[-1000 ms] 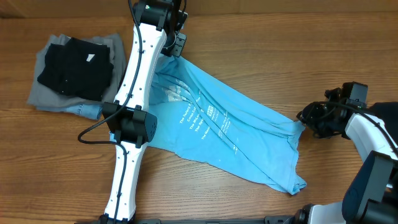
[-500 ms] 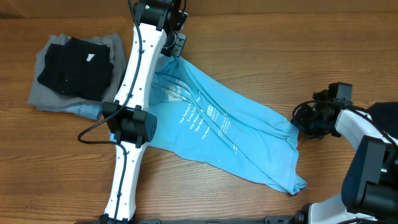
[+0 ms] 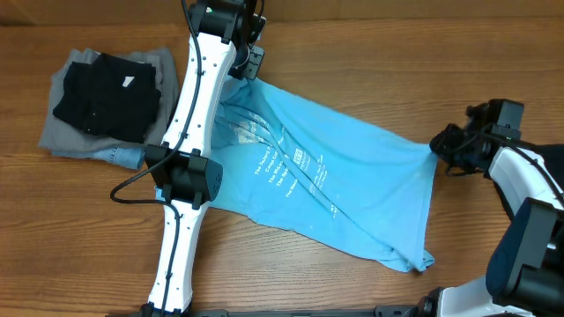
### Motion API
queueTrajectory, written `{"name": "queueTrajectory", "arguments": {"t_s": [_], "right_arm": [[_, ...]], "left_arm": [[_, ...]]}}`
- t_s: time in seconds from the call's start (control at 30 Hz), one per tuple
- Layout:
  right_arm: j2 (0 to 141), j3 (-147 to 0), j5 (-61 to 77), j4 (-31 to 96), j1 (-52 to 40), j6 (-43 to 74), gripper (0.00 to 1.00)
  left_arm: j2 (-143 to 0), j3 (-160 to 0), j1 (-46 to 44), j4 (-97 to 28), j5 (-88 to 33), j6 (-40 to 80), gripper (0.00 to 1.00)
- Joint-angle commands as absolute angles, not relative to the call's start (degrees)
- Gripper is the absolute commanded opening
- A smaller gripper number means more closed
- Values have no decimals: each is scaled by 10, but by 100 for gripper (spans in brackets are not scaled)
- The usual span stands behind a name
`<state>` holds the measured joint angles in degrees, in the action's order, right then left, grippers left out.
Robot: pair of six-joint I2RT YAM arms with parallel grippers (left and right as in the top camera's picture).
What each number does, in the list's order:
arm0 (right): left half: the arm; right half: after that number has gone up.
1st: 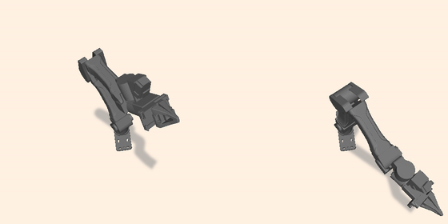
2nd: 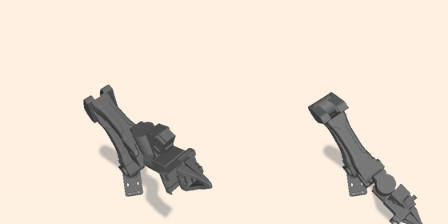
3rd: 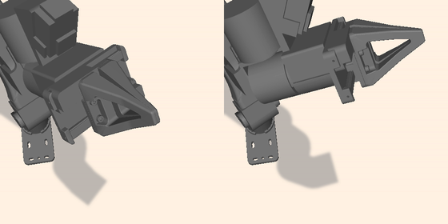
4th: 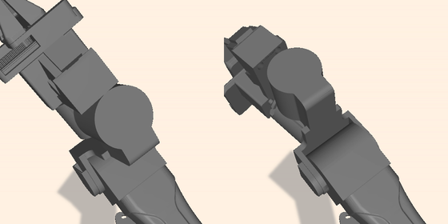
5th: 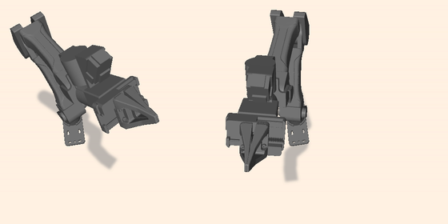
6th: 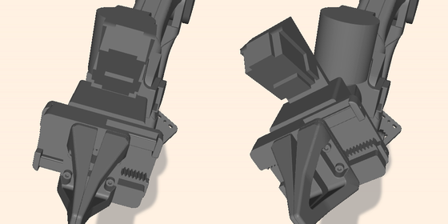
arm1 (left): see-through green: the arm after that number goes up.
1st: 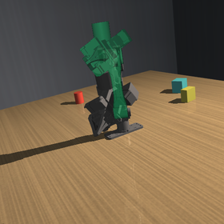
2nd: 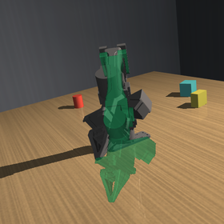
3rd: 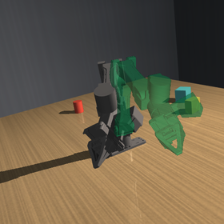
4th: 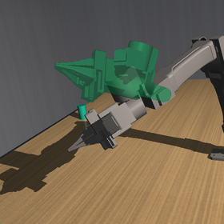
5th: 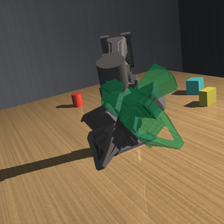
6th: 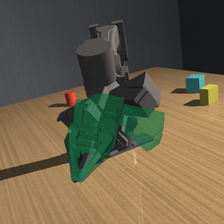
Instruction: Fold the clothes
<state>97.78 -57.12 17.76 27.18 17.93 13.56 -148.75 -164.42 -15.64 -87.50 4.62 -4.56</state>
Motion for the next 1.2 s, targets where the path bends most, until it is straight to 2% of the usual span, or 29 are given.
{"name": "queueTrajectory", "arguments": {"t_s": [0.0,0.13,0.17,0.23,0.27,0.3,0.37,0.43,0.53,0.73,0.83,0.97,1.17], "right_arm": [[963,-583,176,282,182,161,4],[963,-583,135,376,182,166,4],[963,-583,111,398,182,166,8],[963,-582,62,429,183,166,43],[963,-582,45,434,185,166,55],[963,-582,39,433,187,170,62],[963,-582,40,417,193,180,68],[963,-582,59,382,199,180,68],[965,-582,117,329,201,162,54],[1001,-582,177,293,188,152,53],[1008,-582,263,263,175,56,53],[1009,-582,266,213,147,37,54],[1035,-582,232,208,106,12,54]], "left_arm": [[-1461,-1660,-154,-869,24,-36,4],[-1461,-1660,-154,-870,22,-37,5],[-1461,-1660,-154,-869,23,-37,5],[-1461,-1660,-154,-869,23,-38,5],[-1461,-1660,-154,-869,23,-39,5],[-1461,-1660,-154,-869,23,-39,5],[-1461,-1660,-154,-867,23,-39,6],[-1461,-1660,-154,-867,23,-39,6],[-1461,-1660,-154,-868,23,-39,6],[-1461,-1660,-154,-867,19,-39,7],[-1461,-1660,-154,-867,19,-39,7],[-1461,-1660,-155,-868,18,-40,7],[-1461,-1660,-156,-870,6,-40,7]]}}
